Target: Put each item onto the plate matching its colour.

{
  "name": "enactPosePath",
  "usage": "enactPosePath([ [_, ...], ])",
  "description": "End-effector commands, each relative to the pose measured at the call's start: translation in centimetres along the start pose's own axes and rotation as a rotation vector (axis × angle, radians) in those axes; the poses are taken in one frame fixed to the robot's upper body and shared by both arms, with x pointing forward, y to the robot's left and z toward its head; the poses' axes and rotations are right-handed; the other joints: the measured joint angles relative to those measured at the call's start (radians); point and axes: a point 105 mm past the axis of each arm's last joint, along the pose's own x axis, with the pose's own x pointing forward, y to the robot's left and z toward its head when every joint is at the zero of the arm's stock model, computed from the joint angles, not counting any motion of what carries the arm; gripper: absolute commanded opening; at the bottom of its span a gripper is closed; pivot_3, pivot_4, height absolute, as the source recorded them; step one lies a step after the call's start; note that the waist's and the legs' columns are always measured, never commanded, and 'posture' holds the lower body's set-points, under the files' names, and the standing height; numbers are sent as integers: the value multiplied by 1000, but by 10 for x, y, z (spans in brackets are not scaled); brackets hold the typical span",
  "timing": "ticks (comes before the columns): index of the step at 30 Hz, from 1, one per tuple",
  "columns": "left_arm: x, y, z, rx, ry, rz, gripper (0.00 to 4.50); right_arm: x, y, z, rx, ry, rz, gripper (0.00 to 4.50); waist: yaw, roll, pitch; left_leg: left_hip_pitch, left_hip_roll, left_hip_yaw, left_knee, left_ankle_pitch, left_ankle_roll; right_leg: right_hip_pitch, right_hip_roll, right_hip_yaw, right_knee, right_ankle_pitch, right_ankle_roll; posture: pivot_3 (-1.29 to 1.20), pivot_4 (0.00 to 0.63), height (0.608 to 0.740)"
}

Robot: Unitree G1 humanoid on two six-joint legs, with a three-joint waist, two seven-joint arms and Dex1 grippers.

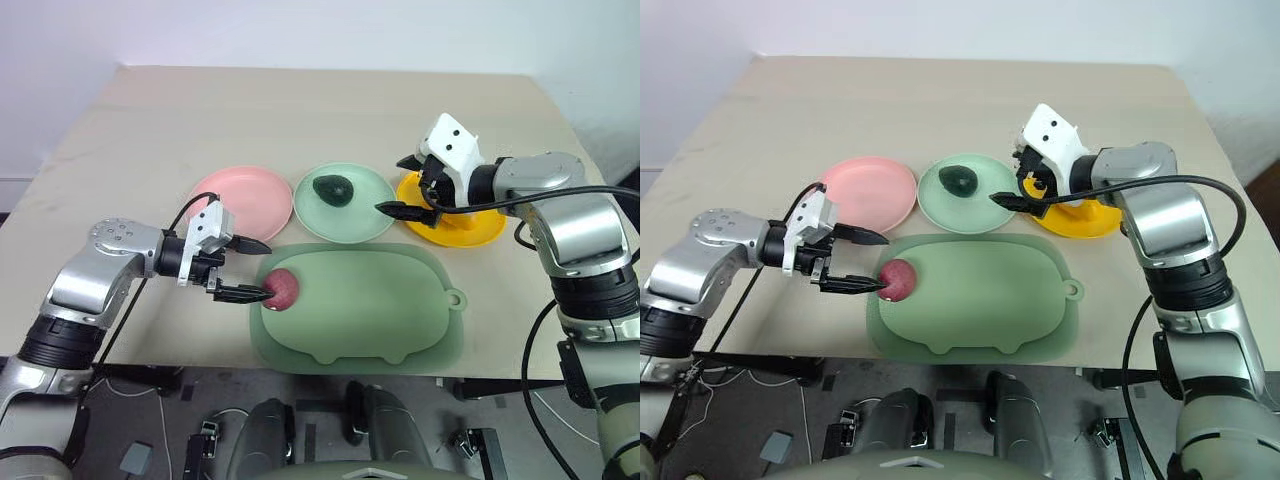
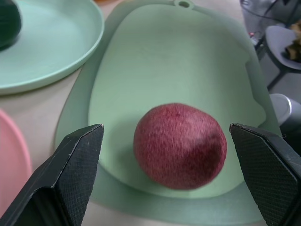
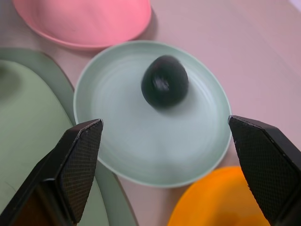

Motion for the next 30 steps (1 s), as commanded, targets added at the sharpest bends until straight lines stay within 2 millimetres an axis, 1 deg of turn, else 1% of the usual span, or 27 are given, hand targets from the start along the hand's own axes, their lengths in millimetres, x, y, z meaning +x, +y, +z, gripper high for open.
enactPosePath([
  [1,3,0,3,43,8,-31,4500,-10,-4,10,-22,-31,-45,4483,-2,0,0,0,0,0,0,0,0,0,0,0,0,0,0,0,150,740],
  [7,12,-4,-7,62,54,-71,4500,-11,-3,8,-11,-31,-52,4483,0,0,0,0,0,0,0,0,0,0,0,0,0,0,0,0,150,740],
  [13,21,-5,-10,67,55,-68,4500,-11,0,8,-12,-33,-48,4483,0,0,0,0,0,0,0,0,1,0,0,0,0,0,0,0,150,740],
  [15,22,-6,-13,66,64,-71,4127,-13,2,8,-18,-27,-32,4500,1,0,0,0,0,0,0,0,1,0,0,0,0,0,0,0,150,740],
  [17,23,-8,-13,71,64,-75,3600,-17,6,6,-23,-22,-3,4500,1,0,0,0,0,0,0,0,1,0,0,0,0,0,0,0,150,740],
  [19,24,-8,-13,71,55,-77,3153,-26,17,3,-47,-27,63,4500,3,0,0,0,0,0,0,0,1,0,0,0,0,0,0,0,150,740],
  [20,25,-8,-12,71,52,-76,3092,-30,24,2,-60,-34,106,4500,5,0,0,0,0,-1,0,0,1,0,0,0,0,0,0,0,150,740],
  [22,25,-9,-13,71,50,-76,3074,-38,40,2,-60,-58,200,4500,7,0,0,0,0,-1,0,-1,1,1,0,0,0,0,0,0,150,740],
  [24,25,-9,-13,72,50,-75,3073,-44,50,3,-53,-76,255,4500,6,0,0,1,0,-2,0,-1,1,1,0,0,-1,0,0,0,150,740],
  [27,26,-10,-13,72,44,-75,3057,-53,74,0,-49,-87,376,4500,6,-1,0,1,0,-3,1,-1,1,2,0,0,0,0,0,0,150,740],
  [29,25,-10,-11,73,32,-73,3057,-53,78,-2,-52,-84,386,4500,5,-1,0,2,0,-3,1,-1,1,2,0,0,0,0,0,0,150,740],
  [30,24,-7,-7,67,5,-52,3057,-50,76,-4,-44,-78,369,4500,5,-1,0,2,0,-3,1,-1,1,3,0,0,0,0,0,0,150,740],
])
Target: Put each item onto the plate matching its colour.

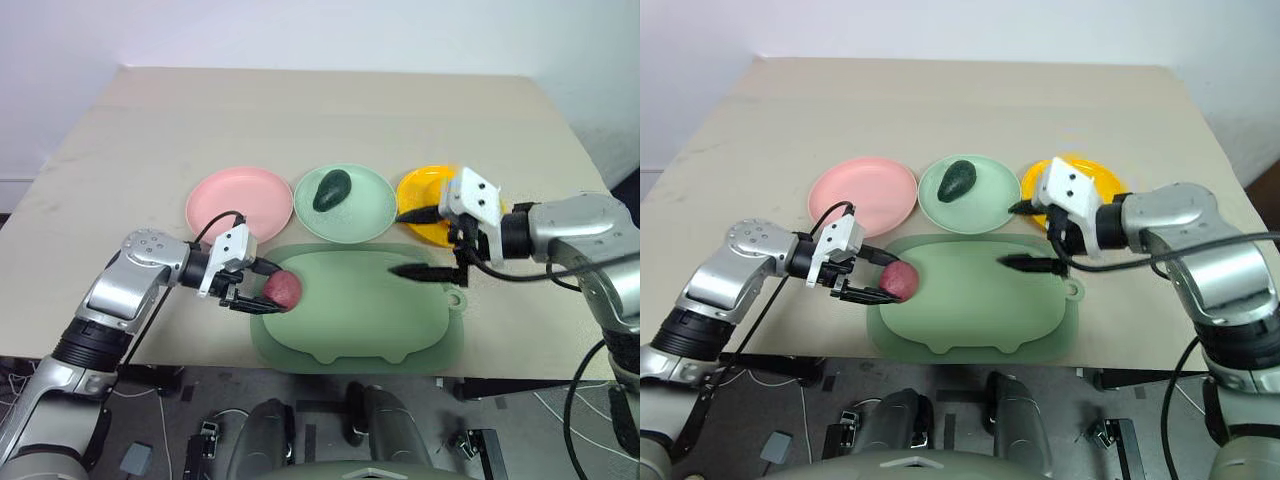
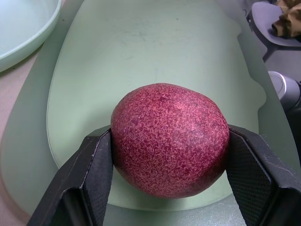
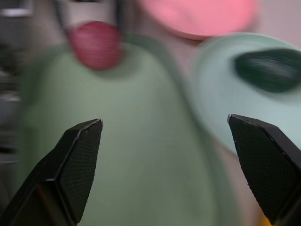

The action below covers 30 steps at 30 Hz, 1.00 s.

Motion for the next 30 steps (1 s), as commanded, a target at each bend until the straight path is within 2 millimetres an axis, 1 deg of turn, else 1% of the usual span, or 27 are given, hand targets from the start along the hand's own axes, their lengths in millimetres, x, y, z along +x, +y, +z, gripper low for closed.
enactPosePath([
  [1,-4,4,15,20,-73,42,3057,-3,-2,7,-36,-13,-35,4500,0,0,0,0,0,0,0,0,0,0,0,0,0,0,0,0,150,740],
  [4,-19,19,29,2,-161,147,3057,-1,-1,7,-28,-19,-33,4500,0,0,0,0,0,0,1,0,0,0,0,0,0,0,0,0,150,740],
  [7,-41,40,32,12,-176,309,3057,0,8,10,-31,-37,14,4500,0,0,0,0,0,0,1,0,0,0,0,0,0,0,0,0,150,740],
  [11,-68,67,27,17,-157,523,3057,7,15,6,-28,-30,40,4500,0,0,0,0,0,0,1,0,0,0,0,0,0,0,0,0,150,740],
  [12,-73,74,23,9,-145,569,3057,8,15,5,-26,-29,38,4500,1,0,0,0,0,0,1,0,0,0,0,0,0,0,0,0,150,740],
  [15,-90,100,4,-13,-62,761,3057,14,13,3,-18,-29,33,4500,1,0,0,0,0,0,1,0,0,1,0,0,0,0,0,0,150,740],
  [17,-92,110,-3,-23,-32,822,3786,15,12,3,-18,-28,32,4500,4,-1,0,0,0,1,1,0,0,1,0,-1,0,0,0,0,150,740],
  [19,-89,115,-6,-34,-26,832,4399,16,13,2,-17,-27,33,4500,12,-1,0,0,0,1,1,0,0,1,0,-1,0,0,0,0,150,740],
  [20,-86,116,-7,-38,-27,823,4482,16,13,2,-16,-26,33,4500,16,-1,0,0,0,2,1,0,0,1,0,-1,0,0,0,0,150,740],
  [24,-77,115,-6,-58,-55,776,4482,16,13,-1,-12,-15,25,4500,19,-1,0,-1,0,2,2,0,0,0,0,-2,0,0,0,0,150,740],
  [28,-80,114,-3,-49,-71,794,4482,13,12,-4,-2,-9,17,4500,19,-1,0,-1,0,2,2,0,0,1,0,-2,0,0,0,0,150,740],
  [30,-84,111,4,-46,-121,804,4482,11,11,-6,5,-5,10,4500,18,-1,0,-1,0,1,2,0,0,1,0,-2,0,0,0,0,150,740],
])
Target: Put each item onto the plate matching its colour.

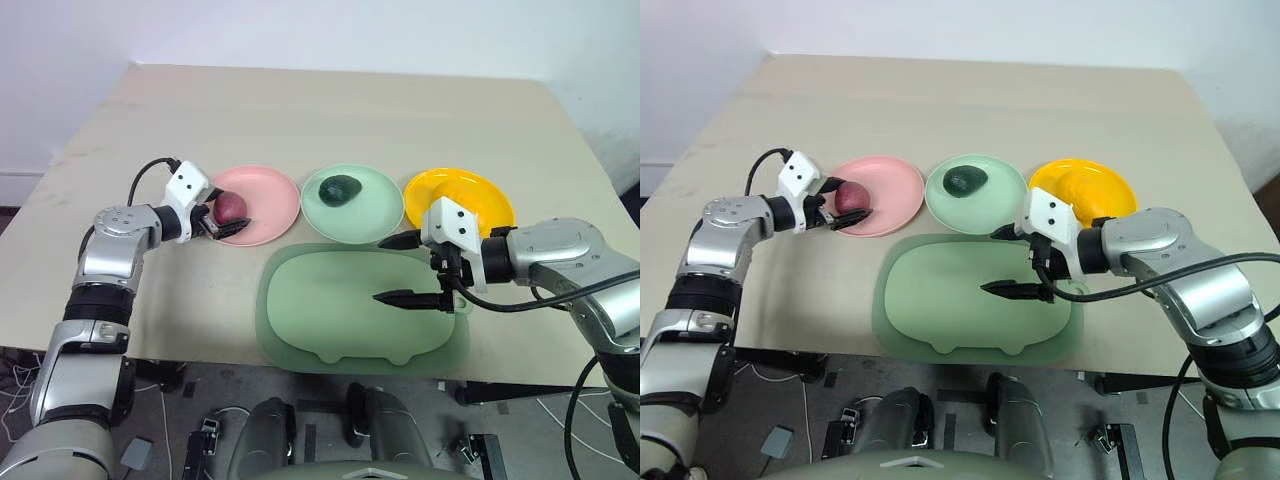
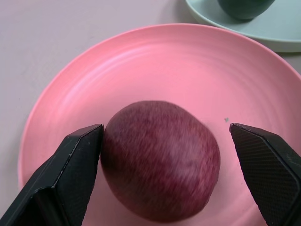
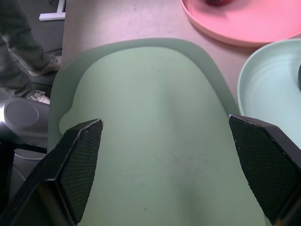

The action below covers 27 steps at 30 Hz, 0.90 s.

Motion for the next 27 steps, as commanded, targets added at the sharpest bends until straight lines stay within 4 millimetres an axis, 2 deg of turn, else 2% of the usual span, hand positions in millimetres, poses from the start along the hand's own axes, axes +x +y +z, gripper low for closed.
enactPosePath([
  [1,-14,6,30,-10,-137,29,4482,-8,-3,4,-29,-2,-26,4500,0,0,0,0,0,0,0,0,0,0,0,0,0,0,0,0,150,740],
  [4,-25,1,43,-38,-205,21,4482,-11,-6,2,-18,1,-34,4500,-3,0,0,0,0,0,0,0,0,0,0,0,0,0,0,0,150,740],
  [10,-55,-1,52,-50,-255,103,4482,-18,-17,-10,22,31,-84,4500,-1,0,0,1,0,-1,0,0,0,0,0,0,0,0,0,0,150,740],
  [15,-82,-33,42,1,-204,19,4482,-33,-22,-12,29,35,-111,4500,-2,0,0,1,1,-1,-1,0,-1,0,0,1,0,0,0,0,150,740],
  [18,-98,-63,31,-18,-170,-66,4482,-42,-24,-5,62,-69,-136,4500,-1,0,0,1,1,-1,-1,0,0,0,0,1,-1,0,0,0,150,740],
  [21,-103,-79,26,-28,-139,-93,4482,-48,-21,-7,88,-108,-138,4500,4,0,0,2,1,-2,0,0,0,1,0,1,-1,0,0,0,150,740],
  [23,-104,-83,25,-55,-148,-82,4482,-49,-21,-11,69,-150,-184,4500,7,-1,-1,1,1,-2,0,0,0,2,0,0,-1,0,0,0,150,740],
  [27,-101,-86,22,-76,-150,-69,4482,-50,-24,-25,97,-122,-223,4500,1,-1,-1,3,1,-2,-1,0,0,2,0,1,-1,0,0,0,150,740],
])
